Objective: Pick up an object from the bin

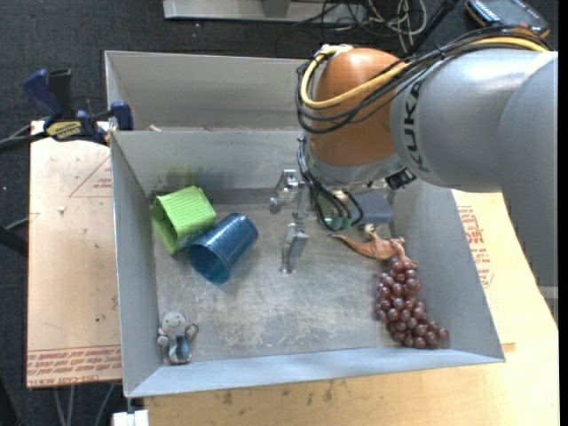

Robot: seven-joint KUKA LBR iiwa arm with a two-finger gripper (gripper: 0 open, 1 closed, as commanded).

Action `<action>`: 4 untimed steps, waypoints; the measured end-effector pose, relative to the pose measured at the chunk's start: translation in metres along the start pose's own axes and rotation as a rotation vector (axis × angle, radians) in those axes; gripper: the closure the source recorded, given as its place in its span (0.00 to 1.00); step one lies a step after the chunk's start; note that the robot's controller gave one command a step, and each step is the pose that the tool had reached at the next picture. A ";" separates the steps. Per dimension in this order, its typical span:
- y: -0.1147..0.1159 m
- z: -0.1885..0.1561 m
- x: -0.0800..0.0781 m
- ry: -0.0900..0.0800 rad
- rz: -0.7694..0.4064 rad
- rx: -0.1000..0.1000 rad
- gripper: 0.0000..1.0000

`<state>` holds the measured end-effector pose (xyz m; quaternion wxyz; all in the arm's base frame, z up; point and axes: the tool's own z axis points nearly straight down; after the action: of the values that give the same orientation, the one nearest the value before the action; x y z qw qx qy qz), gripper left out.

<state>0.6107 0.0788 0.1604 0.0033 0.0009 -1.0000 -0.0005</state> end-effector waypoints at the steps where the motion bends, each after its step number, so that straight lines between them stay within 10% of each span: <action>1: 0.000 -0.005 -0.002 -0.008 0.002 0.000 0.00; 4: 0.104 0.034 0.010 -0.007 -0.254 0.004 0.00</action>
Offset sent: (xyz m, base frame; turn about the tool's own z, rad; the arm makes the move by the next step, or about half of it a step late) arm -0.0030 0.0887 -0.0904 -0.2775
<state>0.5999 0.1833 0.1271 -0.0005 0.1276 -0.9918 0.0010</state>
